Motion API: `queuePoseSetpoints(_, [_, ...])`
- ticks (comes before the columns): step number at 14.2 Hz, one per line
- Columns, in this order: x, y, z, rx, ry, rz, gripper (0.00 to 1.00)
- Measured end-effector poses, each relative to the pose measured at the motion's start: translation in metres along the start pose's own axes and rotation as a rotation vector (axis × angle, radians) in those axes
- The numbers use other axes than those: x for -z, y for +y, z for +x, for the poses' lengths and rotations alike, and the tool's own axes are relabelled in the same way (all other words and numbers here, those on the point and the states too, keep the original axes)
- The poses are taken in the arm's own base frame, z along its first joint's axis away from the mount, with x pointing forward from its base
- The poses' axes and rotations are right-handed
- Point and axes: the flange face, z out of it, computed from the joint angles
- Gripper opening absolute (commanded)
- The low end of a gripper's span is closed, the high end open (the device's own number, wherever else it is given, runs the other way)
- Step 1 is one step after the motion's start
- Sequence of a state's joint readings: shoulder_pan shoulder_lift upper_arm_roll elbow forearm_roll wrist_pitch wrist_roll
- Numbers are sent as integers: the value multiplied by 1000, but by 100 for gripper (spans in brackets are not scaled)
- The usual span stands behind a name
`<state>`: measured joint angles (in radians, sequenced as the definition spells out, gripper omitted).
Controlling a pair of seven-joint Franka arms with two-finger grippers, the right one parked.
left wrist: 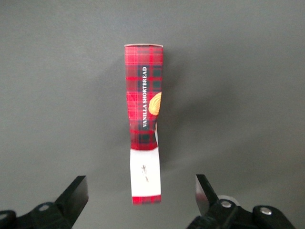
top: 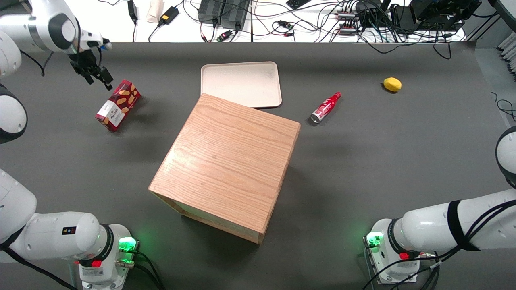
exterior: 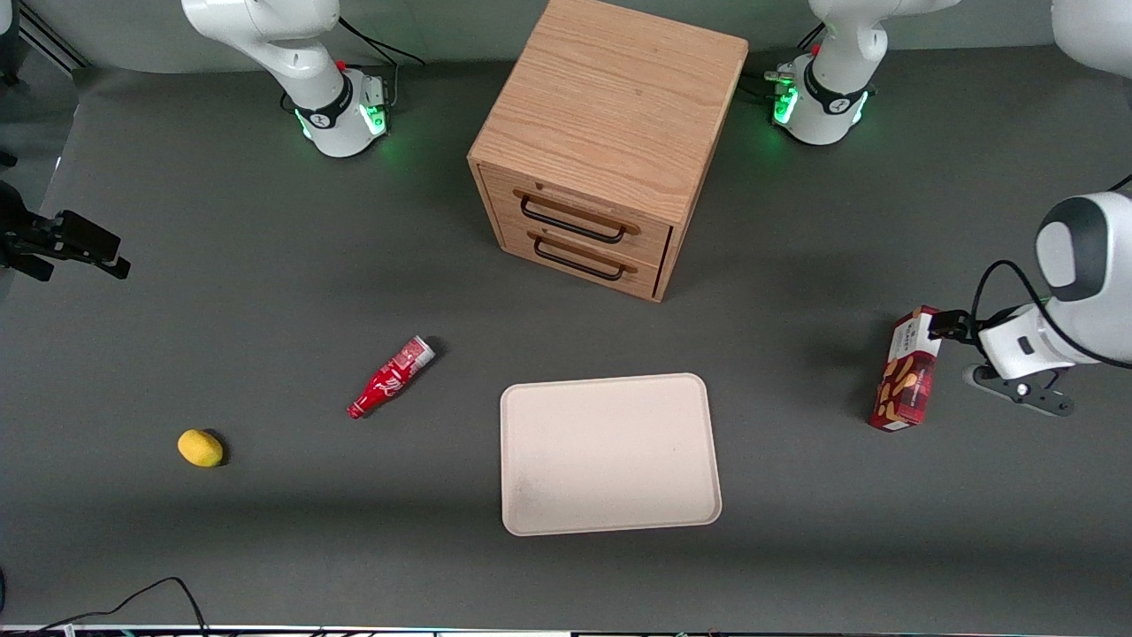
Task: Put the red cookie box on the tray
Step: 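Move the open left gripper down over the red plaid cookie box, then close the left gripper on the cookie box and lift it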
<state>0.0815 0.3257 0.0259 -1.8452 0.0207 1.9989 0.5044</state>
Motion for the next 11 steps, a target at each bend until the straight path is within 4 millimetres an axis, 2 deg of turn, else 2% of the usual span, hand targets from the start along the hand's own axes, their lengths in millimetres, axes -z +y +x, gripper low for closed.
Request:
queuePoseSetpoints(6, [-75, 3, 0, -21, 42, 23, 100])
queuePoseSetpoints(8, [-95, 4, 0, -23, 55, 30, 100])
queuePoseSetpoints(9, [-102, 4, 0, -23, 58, 32, 84])
queuePoseSetpoints(10, [-108, 3, 1, -23, 58, 32, 55])
queuePoseSetpoints(11, [-112, 3, 2, -21, 58, 29, 10])
